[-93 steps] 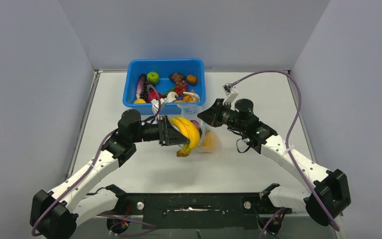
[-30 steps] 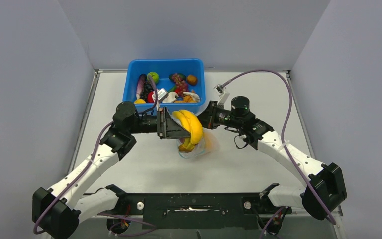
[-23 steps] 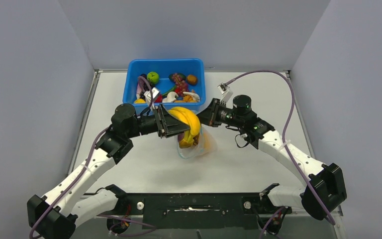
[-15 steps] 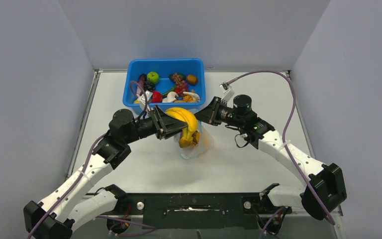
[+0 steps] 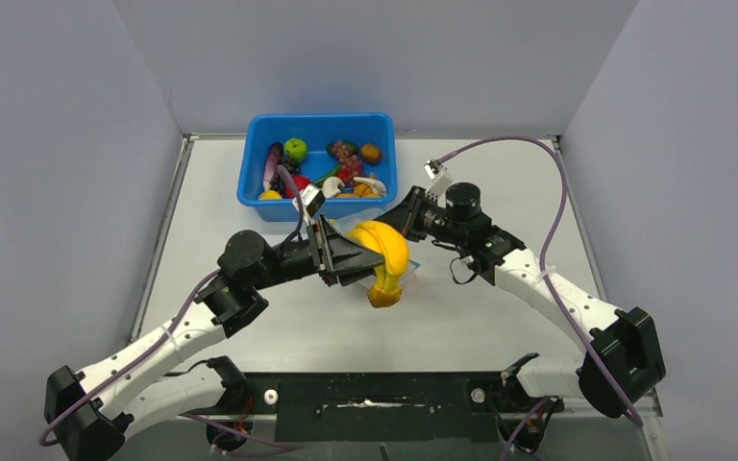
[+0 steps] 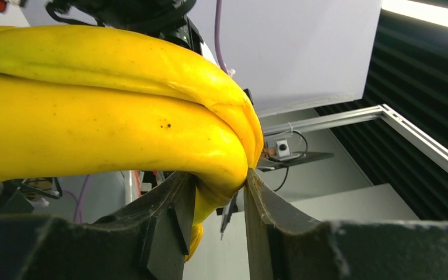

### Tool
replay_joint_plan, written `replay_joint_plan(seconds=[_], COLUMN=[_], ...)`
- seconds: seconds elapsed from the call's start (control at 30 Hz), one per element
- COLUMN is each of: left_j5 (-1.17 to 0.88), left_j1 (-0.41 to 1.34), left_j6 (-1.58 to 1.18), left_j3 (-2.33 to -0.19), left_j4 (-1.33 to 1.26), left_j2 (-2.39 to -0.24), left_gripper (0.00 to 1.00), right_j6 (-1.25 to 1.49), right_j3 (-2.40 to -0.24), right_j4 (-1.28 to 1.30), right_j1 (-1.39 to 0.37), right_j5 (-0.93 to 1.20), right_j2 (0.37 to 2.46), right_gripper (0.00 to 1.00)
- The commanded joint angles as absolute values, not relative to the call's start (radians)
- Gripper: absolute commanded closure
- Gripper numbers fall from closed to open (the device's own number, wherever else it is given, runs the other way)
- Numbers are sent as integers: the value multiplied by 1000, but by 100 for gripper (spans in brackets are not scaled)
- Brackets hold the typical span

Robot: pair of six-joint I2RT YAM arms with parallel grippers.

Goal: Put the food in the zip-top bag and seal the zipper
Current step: Place the fake fruit in the zipper food storage bag.

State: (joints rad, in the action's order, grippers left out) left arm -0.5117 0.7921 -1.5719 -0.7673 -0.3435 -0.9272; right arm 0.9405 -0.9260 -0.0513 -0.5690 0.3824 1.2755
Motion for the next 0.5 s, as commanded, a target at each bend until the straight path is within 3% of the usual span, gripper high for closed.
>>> replay_joint_plan(seconds=[0.0, 0.47], left_j5=[-493, -737], left_j1=[833, 733], left_j6=[-1648, -1630], left_j3=[-724, -730], left_j4=[-554, -816], left_j2=[-937, -1120], left_gripper=[98, 99], right_j6=[952, 954], right_j3=[-955, -953], right_j4=[-105, -78], right_j1=[-566, -578], right_j5=[350, 351], right_j2=[1277, 1226], right_gripper=[100, 100])
